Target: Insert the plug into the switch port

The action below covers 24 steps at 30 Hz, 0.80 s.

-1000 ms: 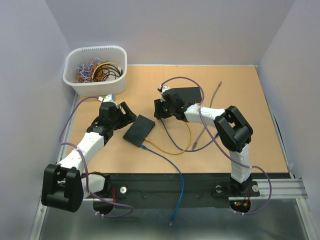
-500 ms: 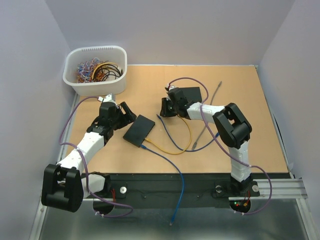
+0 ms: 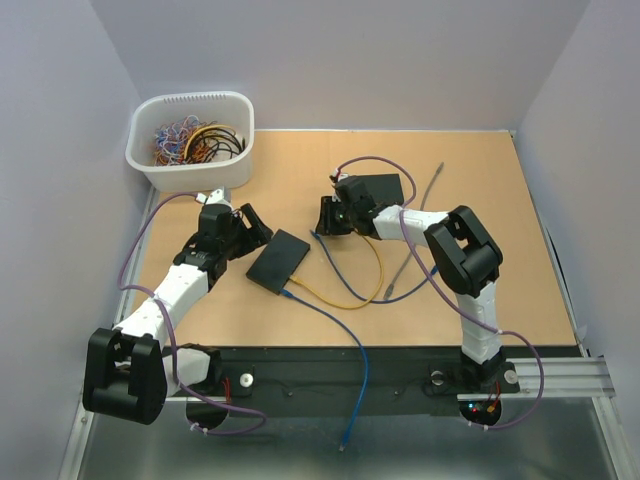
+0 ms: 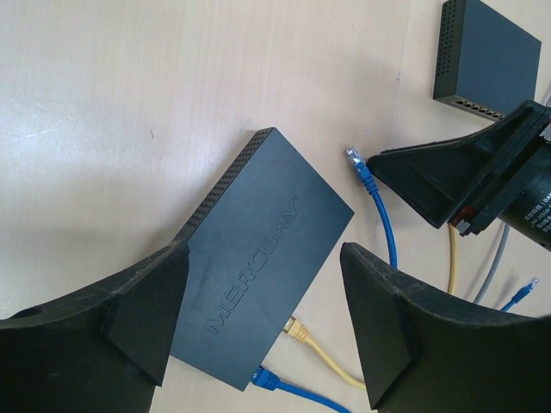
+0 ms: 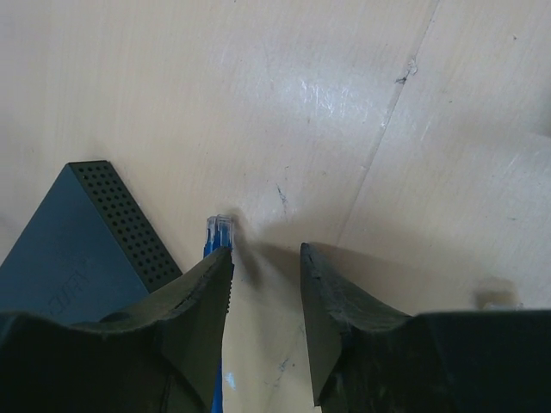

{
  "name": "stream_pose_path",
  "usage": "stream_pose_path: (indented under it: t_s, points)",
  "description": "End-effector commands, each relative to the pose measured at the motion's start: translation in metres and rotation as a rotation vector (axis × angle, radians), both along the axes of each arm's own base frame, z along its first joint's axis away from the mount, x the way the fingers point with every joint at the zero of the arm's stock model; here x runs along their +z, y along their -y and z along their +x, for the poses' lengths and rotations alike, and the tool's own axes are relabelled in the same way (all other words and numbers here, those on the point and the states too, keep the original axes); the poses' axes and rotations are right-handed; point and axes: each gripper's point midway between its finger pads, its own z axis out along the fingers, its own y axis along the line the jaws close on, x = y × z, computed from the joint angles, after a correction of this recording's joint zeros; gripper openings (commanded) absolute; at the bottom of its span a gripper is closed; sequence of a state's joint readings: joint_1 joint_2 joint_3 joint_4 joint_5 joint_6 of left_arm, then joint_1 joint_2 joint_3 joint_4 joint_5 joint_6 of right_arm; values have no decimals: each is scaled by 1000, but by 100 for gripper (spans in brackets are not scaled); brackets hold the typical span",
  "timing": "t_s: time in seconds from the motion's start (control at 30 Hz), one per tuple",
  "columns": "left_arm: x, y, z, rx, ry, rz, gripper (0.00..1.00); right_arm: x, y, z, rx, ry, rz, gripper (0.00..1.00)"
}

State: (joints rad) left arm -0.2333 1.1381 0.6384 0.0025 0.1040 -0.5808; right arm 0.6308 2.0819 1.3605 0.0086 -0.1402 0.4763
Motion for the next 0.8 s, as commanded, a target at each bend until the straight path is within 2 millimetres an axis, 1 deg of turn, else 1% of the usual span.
stream_pose_path:
  t_s: [0.0,0.13,0.27,0.47,0.63,0.77]
  points:
    - [5,-2,6,0,31,10,82,24,-7,2,5,4,82,44]
    - [5,-3,5,0,31,12,81,22,-13,-3,22,-20,114,43]
    - [4,-3,5,1,28,12,81,24,-15,-7,32,-33,141,43]
    - [3,-3,5,2,28,13,81,38,-17,-7,34,-16,177,43]
    - [2,-3,5,2,25,13,80,33,-20,-10,46,-40,188,43]
    - [4,-3,5,3,30,13,80,35,-23,-12,41,-48,217,43]
